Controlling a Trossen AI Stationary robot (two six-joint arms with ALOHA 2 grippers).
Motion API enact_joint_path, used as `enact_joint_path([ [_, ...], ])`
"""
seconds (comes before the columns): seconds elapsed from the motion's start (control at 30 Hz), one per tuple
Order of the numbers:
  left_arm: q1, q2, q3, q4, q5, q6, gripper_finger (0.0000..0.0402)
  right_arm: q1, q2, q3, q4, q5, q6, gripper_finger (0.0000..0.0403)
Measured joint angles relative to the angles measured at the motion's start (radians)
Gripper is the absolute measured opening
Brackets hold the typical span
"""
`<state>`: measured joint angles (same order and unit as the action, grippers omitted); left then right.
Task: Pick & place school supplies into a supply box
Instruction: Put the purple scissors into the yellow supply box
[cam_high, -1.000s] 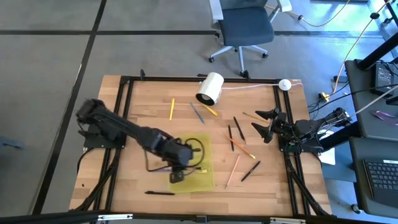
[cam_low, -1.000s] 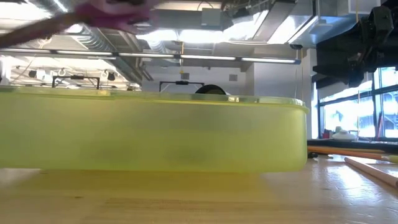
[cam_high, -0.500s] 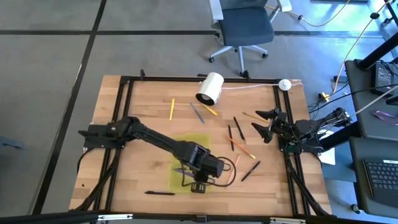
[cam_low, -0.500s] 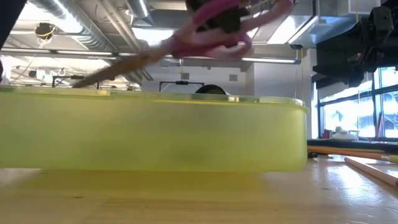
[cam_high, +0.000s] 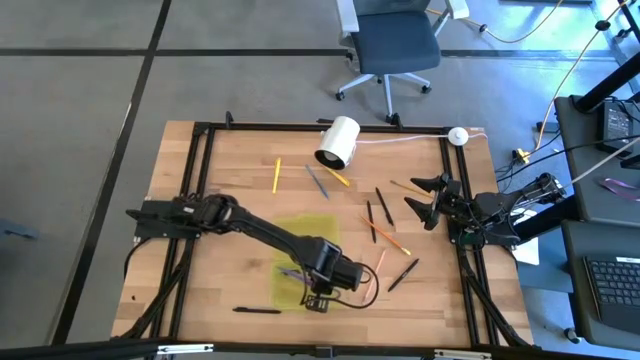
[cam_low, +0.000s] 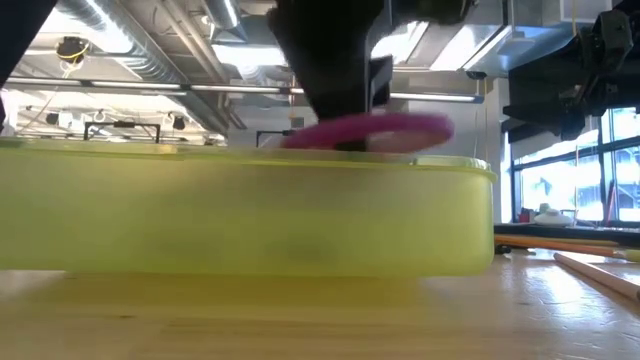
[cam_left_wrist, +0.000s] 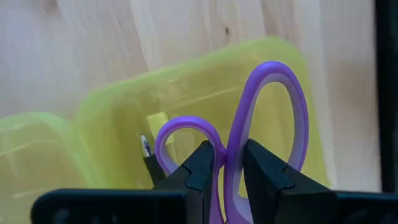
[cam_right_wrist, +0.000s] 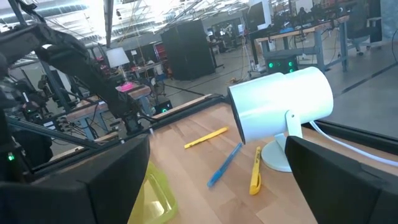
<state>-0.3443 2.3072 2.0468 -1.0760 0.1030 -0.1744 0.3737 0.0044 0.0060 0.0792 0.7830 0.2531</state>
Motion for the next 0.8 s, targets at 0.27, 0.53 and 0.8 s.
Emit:
enact_joint_path([
  [0.27,0.001,0.028,0.000,0.010,0.001,-0.048,0.0056,0.000,0.000,0.000,0.000,0.000,0.003,0.0376],
  [0.53,0.002,0.058,-0.001,0.010,0.000,-0.051,0.0069,0.000,0.000,0.000,0.000,0.000,0.004,0.0376],
  [0.8,0.002,0.066,-0.001,0.010,-0.020,-0.050,0.0089,0.000,0.000,0.000,0.000,0.000,0.003,0.0376],
])
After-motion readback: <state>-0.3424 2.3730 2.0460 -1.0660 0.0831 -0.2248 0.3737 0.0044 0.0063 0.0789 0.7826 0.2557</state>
